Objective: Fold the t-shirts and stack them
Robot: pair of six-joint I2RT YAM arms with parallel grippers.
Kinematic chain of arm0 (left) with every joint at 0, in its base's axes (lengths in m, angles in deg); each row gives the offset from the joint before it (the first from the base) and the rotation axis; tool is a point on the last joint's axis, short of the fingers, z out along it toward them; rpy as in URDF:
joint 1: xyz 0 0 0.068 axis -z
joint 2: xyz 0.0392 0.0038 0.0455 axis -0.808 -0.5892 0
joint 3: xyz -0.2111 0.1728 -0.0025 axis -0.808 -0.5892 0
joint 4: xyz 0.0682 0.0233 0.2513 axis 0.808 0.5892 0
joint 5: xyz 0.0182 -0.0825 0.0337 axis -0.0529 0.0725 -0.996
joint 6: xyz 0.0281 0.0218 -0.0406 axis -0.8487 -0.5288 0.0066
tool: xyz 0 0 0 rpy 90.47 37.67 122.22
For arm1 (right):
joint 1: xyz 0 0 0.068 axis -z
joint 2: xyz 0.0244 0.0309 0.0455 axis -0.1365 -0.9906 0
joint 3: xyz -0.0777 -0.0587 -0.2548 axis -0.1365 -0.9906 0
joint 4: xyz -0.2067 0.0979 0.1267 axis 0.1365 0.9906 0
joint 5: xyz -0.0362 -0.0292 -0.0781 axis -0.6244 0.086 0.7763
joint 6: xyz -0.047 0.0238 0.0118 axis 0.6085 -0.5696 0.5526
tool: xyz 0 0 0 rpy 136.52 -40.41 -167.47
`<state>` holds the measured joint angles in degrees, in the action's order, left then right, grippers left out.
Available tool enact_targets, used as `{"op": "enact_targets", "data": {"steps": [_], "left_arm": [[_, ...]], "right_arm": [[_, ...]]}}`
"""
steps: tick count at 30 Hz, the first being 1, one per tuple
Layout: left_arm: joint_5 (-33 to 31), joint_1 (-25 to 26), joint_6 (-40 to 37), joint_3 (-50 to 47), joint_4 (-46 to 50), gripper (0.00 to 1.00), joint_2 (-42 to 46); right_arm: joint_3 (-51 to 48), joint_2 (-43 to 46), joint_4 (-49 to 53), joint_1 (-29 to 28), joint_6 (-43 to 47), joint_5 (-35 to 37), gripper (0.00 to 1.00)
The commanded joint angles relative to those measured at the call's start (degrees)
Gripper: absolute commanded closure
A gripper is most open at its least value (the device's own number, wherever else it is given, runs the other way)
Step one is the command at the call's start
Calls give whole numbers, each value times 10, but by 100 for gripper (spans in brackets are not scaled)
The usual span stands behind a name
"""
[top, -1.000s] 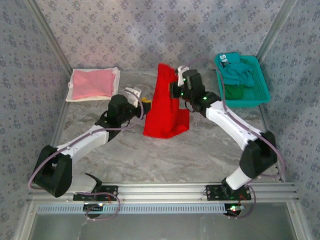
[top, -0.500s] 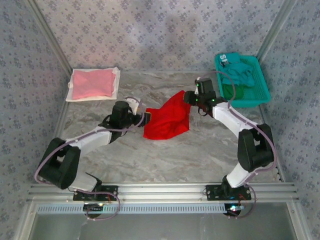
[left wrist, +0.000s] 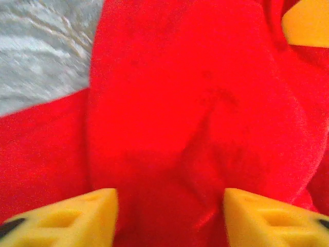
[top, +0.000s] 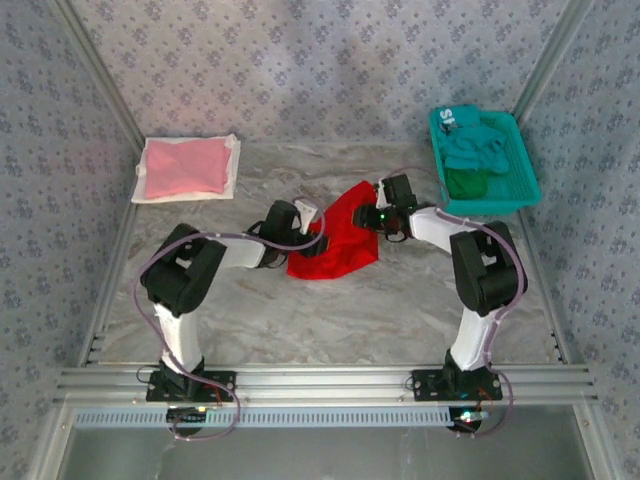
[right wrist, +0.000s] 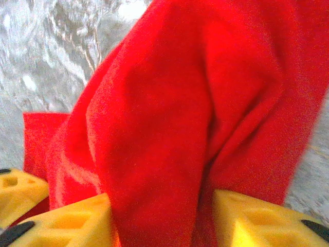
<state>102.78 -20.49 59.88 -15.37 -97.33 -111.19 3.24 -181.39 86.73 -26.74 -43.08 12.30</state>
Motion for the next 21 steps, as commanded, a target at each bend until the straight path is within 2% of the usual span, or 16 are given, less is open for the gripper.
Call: {"op": "enact_targets", "data": {"steps": [1,2,3,7,12,21], "left_arm": [[16,-5,22,9,-44,80,6],[6,-6,22,-1,-47,89,21],[-3,-7,20,-9,-46,92,38],[-43,-11,4,-36,-8,100,134],[-56,-14,-14,-56,33,100,251],[-61,-8,-31,-60,144,100,480]], "right_arm": [[20,-14,-21,1,-9,-34,76],[19,-8,-21,0,-7,-33,82],[17,0,-20,-1,-2,-32,87],[9,67,0,-13,28,-5,100],[-25,171,-22,-28,52,-2,100],[-80,379,-37,-88,132,46,100]]}}
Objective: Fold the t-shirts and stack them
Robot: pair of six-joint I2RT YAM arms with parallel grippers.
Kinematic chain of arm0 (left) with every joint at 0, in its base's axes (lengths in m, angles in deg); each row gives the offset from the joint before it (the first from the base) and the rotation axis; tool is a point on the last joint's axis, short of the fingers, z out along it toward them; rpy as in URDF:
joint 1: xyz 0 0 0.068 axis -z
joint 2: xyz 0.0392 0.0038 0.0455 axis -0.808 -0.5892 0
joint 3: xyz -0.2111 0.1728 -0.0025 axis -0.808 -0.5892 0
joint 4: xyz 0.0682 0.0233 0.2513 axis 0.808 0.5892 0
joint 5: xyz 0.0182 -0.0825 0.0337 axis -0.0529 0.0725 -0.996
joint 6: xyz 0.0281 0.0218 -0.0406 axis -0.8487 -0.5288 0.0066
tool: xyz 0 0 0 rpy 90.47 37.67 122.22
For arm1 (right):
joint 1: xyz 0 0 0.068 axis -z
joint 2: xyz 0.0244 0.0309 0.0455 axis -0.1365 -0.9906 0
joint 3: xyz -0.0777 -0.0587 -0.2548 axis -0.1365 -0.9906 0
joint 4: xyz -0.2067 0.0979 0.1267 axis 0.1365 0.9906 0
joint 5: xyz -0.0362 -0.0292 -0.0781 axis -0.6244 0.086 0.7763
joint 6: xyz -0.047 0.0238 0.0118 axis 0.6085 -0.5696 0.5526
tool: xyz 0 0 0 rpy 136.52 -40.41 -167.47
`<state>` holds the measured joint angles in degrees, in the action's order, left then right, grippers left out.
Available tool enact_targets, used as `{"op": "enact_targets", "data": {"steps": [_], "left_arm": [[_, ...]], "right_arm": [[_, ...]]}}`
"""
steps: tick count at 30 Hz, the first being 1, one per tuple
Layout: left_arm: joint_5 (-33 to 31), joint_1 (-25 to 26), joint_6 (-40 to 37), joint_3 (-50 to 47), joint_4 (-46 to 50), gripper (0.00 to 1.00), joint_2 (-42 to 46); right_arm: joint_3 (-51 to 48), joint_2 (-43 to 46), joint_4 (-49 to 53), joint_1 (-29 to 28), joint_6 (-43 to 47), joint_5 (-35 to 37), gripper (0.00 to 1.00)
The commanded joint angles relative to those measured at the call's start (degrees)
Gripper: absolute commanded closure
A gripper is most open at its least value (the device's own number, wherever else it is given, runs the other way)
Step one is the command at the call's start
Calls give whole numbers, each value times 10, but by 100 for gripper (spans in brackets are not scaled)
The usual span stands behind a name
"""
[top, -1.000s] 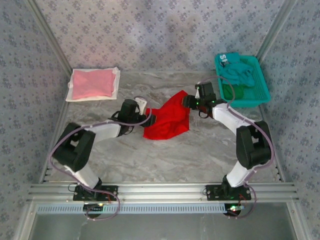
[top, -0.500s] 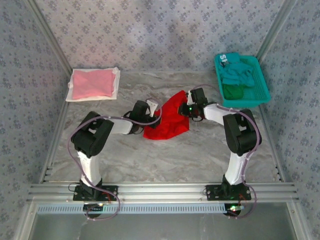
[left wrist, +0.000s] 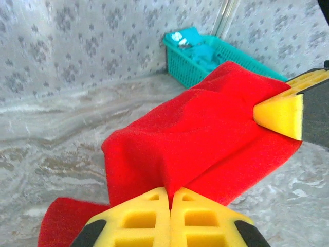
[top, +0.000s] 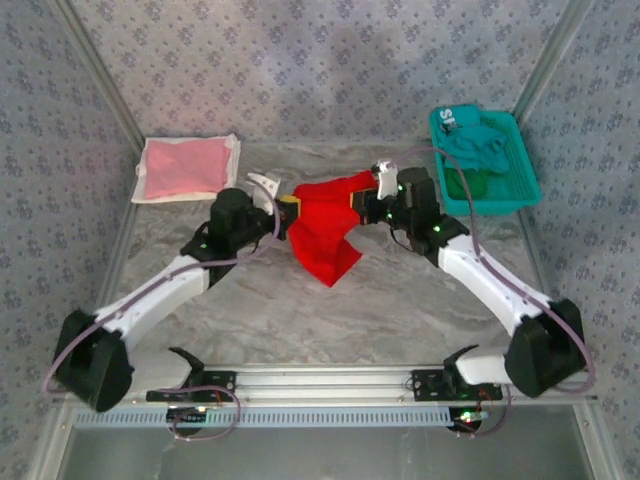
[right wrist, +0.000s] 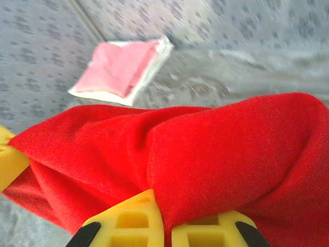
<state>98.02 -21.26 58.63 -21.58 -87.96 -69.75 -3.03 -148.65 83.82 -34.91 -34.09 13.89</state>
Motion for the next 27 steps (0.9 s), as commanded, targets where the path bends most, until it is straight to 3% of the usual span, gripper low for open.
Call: {"op": "enact_targets", "data": {"steps": [1,5,8,11,14,16,17,18,19,23,27], "left_arm": [[-11,2,-20,6,62,100,91],[1,9,-20,35,99,100,162],[-11,10,-26,73,129,100,160],[-43,-1,-43,109,147,100,112],[-19,-39,-44,149,139,100,24],[-5,-51,-56,173,130,100,-40],[-10,-52,-66,183,126,95,-71],[-18,-54,-73,190,121,76,-99],[-25,-55,-74,191,115,56,-119],[-47,-63,-45,136,58,42,-136],[-59,-63,-19,62,63,40,-85]], "right_arm": [[-19,74,-6,-13,50,32,100],[-1,141,27,-58,82,83,100],[33,140,62,-63,70,109,100],[73,94,103,-44,34,156,100],[93,25,102,-2,-3,166,99],[96,-27,91,29,-26,152,93],[96,-48,86,38,-28,148,85],[121,-74,88,46,-28,160,69],[127,-93,92,49,-26,175,60],[134,-129,110,70,-21,185,43],[67,-77,100,64,-9,199,32]]}}
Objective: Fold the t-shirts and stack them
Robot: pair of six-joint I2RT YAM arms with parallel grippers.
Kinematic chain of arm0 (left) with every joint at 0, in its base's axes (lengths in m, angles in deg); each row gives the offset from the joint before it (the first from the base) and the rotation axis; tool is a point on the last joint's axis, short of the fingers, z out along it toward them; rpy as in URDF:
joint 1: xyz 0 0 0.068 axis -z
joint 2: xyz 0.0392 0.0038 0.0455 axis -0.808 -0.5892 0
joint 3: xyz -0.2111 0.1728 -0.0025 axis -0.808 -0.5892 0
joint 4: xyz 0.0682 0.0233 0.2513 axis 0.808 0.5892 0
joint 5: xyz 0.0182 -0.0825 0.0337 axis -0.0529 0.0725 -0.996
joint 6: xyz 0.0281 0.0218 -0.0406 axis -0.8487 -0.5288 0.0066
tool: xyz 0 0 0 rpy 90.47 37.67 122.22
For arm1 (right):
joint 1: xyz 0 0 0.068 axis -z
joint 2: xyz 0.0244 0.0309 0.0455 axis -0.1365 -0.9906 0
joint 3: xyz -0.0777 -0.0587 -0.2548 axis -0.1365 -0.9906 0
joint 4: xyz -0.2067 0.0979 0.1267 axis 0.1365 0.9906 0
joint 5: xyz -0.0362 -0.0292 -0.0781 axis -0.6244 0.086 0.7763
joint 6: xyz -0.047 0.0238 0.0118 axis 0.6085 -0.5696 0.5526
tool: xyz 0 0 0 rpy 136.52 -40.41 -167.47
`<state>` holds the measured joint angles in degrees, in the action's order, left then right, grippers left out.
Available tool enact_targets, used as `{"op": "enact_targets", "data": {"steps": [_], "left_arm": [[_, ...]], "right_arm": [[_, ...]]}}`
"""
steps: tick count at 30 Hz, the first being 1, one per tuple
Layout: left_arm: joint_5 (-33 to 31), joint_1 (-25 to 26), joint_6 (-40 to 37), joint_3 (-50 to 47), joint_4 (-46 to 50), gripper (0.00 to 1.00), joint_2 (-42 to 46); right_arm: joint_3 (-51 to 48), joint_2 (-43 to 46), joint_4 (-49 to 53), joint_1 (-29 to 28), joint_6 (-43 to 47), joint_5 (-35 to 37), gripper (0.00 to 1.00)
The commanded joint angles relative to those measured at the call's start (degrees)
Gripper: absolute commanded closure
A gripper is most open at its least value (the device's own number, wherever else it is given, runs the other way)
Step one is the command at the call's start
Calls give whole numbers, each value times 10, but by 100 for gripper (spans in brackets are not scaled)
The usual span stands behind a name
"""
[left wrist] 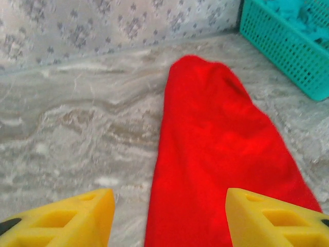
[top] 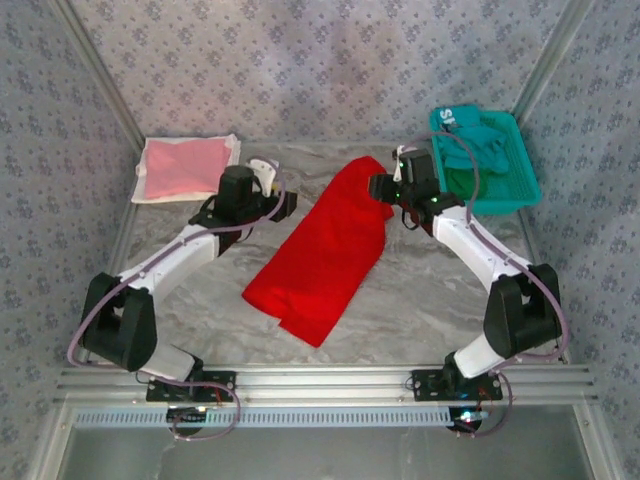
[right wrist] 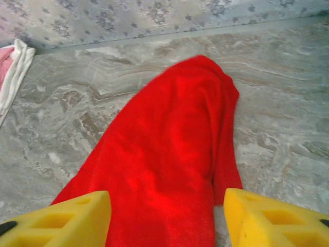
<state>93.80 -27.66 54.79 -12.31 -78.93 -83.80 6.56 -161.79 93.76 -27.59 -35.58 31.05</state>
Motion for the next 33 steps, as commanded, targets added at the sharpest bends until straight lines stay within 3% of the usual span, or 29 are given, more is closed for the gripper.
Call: {"op": "enact_targets", "data": {"steps": [1,9,14,22,28,31,32,33], "left_arm": [[-14,2,24,-43,-9,40,68],[-44,1,65,-171,139,38,170],[-33,-6,89,-215,115,38,141],[9,-11,107,-241,45,38,61],[32,-11,117,-269,-7,50,14],[43,-11,123,-269,-17,62,-1],[44,-11,126,-271,-23,64,0],[43,-11,129,-275,-29,70,5]], "right_arm": [[-45,69,1,-12,8,27,31],[-198,121,-4,-12,-32,-7,24],[-218,55,-27,26,-66,-80,23],[-203,-22,-49,64,-83,-104,25],[-165,-98,-68,56,-85,-143,32],[-139,-129,-74,43,-81,-153,38],[-127,-139,-72,38,-78,-155,42],[-119,-147,-73,34,-75,-159,57]]}}
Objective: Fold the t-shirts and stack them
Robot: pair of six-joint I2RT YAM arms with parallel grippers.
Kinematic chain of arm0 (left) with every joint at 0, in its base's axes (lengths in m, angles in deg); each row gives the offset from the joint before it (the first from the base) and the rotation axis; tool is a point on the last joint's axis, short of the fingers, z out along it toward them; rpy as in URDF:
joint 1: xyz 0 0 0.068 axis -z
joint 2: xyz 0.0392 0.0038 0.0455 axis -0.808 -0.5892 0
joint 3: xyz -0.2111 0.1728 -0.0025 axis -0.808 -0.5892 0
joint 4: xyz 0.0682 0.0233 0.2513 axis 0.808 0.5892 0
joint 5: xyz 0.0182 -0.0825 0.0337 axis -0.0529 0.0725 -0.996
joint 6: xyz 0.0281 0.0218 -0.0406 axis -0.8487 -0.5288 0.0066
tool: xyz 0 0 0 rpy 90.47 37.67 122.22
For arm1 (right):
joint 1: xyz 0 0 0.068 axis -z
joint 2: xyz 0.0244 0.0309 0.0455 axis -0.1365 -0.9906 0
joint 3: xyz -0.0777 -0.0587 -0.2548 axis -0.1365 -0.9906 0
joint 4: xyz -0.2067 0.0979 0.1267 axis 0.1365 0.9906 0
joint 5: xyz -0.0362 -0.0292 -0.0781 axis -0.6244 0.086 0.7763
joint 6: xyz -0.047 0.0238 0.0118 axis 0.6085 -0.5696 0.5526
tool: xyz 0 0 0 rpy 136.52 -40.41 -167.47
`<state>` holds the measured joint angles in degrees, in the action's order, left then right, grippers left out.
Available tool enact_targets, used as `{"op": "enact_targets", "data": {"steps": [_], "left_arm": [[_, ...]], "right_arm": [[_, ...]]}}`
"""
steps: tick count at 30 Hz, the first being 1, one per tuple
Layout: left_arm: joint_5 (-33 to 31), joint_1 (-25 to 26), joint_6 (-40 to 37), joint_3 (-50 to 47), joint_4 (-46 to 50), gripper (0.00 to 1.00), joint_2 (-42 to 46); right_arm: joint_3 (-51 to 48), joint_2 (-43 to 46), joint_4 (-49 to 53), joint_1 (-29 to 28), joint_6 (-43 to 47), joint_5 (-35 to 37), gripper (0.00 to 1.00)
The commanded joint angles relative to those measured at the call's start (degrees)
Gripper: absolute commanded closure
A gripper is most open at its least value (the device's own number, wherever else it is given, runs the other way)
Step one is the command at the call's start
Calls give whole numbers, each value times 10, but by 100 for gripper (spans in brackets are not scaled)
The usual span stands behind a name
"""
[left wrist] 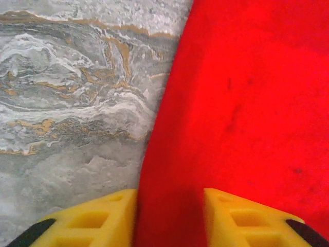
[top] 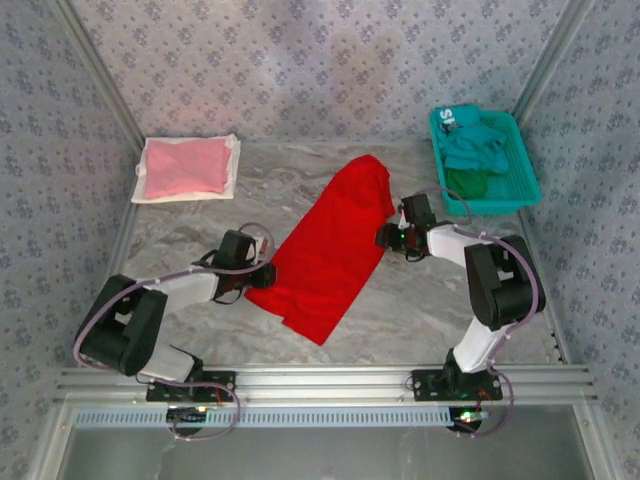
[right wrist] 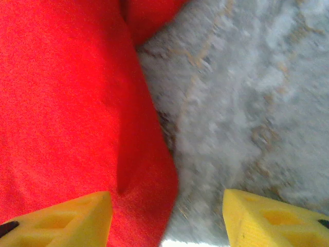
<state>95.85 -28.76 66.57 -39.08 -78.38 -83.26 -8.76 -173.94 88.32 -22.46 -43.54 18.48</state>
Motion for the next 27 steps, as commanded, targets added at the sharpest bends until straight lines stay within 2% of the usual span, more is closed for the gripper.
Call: {"op": "enact_targets", "data": {"steps": [1,3,6,7,12,18,19,20,22,23,24,25,27], "left_arm": [[19,0,13,-11,-38,76,6],[9,0,18,-19,-39,84,31],[-15,1,16,-21,-12,98,79],[-22,1,14,-20,-1,100,93],[-39,8,1,0,89,100,157],[-47,14,7,36,124,100,215],[-42,16,9,50,122,100,216],[-37,19,12,67,120,100,216],[-30,27,16,101,129,100,209],[-31,33,15,115,136,100,205],[-34,37,14,124,143,100,199],[-38,38,14,127,149,100,193],[-45,38,12,112,144,100,187]], "right_arm": [[40,-31,-20,-22,6,-35,69],[50,-37,-26,-24,3,-45,81],[48,-23,-46,-25,-1,-57,94],[48,-16,-46,-25,0,-54,98],[48,37,-34,-19,3,-35,100],[78,62,22,16,4,-2,100],[90,56,39,16,9,10,97],[100,53,55,13,20,15,81],[104,65,69,-12,51,24,74],[101,79,80,-35,60,66,65],[94,93,86,-55,66,98,50],[85,103,86,-68,69,108,42],[58,119,75,-78,68,98,40]]}}
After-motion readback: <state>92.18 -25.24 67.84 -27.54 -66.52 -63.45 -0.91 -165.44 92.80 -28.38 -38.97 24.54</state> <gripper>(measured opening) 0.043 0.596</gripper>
